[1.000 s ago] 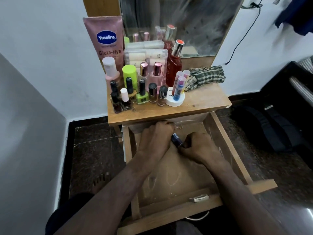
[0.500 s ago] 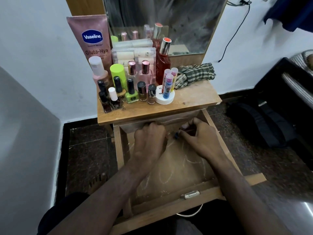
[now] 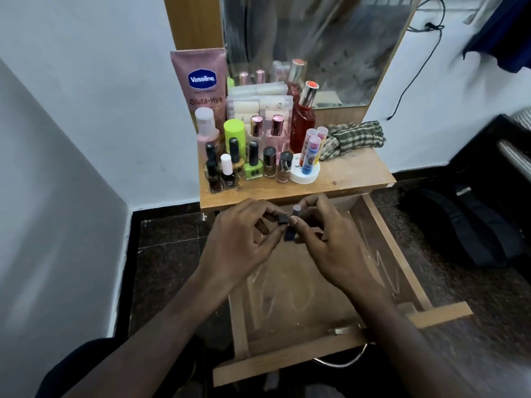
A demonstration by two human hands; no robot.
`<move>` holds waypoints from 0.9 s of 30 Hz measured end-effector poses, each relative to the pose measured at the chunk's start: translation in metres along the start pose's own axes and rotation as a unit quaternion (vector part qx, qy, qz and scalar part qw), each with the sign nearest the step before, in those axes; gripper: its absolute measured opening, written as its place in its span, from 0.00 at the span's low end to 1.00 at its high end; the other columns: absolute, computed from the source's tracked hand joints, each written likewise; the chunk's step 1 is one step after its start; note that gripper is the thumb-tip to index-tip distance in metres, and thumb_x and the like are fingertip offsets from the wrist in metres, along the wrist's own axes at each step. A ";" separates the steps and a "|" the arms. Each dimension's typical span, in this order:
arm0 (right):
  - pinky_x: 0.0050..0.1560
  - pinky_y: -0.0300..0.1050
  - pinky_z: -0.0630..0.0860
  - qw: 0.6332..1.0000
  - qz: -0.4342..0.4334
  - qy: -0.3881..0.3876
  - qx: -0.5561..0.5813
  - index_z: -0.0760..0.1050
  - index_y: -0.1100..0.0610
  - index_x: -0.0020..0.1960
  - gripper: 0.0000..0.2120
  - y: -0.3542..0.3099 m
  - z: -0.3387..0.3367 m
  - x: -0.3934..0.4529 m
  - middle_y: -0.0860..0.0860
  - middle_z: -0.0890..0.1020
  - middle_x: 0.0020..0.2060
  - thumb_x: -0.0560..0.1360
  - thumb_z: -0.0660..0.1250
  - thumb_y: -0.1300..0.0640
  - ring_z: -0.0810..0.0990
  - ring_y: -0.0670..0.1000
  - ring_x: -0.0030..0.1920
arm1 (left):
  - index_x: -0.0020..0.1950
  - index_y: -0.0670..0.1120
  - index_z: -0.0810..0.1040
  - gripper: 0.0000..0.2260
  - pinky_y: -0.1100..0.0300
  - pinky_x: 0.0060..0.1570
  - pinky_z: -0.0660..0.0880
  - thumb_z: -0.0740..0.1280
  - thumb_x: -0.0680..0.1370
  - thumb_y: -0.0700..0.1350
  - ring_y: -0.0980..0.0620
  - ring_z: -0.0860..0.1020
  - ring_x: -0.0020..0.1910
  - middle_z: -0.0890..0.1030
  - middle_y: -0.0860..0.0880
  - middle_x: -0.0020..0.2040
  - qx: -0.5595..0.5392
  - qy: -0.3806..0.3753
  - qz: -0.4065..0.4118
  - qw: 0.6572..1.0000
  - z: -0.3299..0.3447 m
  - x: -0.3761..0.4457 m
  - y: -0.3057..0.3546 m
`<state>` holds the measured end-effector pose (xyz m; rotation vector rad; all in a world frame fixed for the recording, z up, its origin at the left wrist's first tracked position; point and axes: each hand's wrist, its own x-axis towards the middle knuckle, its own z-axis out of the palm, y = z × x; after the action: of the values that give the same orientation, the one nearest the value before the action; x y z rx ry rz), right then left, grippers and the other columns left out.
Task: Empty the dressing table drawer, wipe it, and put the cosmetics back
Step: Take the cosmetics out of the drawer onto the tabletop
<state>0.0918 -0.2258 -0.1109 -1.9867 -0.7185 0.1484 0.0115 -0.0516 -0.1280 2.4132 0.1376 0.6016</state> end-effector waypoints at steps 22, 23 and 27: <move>0.49 0.43 0.82 0.971 -0.115 0.198 -0.067 0.80 0.56 0.58 0.09 -0.031 0.062 0.050 0.47 0.85 0.50 0.82 0.71 0.52 0.83 0.43 0.49 | 0.61 0.54 0.87 0.15 0.62 0.35 0.71 0.75 0.78 0.59 0.54 0.83 0.43 0.88 0.55 0.48 0.134 0.214 -0.096 0.963 -0.023 0.002 -0.024; 0.49 0.42 0.82 0.972 -0.111 0.193 -0.069 0.80 0.56 0.58 0.09 -0.030 0.062 0.049 0.47 0.85 0.49 0.82 0.72 0.52 0.83 0.43 0.49 | 0.60 0.54 0.88 0.14 0.63 0.34 0.70 0.76 0.78 0.59 0.54 0.83 0.41 0.88 0.55 0.46 0.137 0.220 -0.099 0.961 -0.022 0.002 -0.024; 0.47 0.39 0.81 0.977 -0.098 0.165 -0.091 0.80 0.55 0.57 0.08 -0.025 0.065 0.048 0.46 0.84 0.47 0.79 0.74 0.56 0.82 0.42 0.46 | 0.56 0.58 0.88 0.12 0.60 0.34 0.77 0.74 0.78 0.63 0.57 0.85 0.43 0.88 0.59 0.47 0.118 0.217 -0.126 0.961 -0.024 0.002 -0.027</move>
<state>0.0951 -0.1412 -0.1141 -2.0310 -0.7245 -0.3691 0.0035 -0.0167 -0.1269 2.3922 0.7258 1.0326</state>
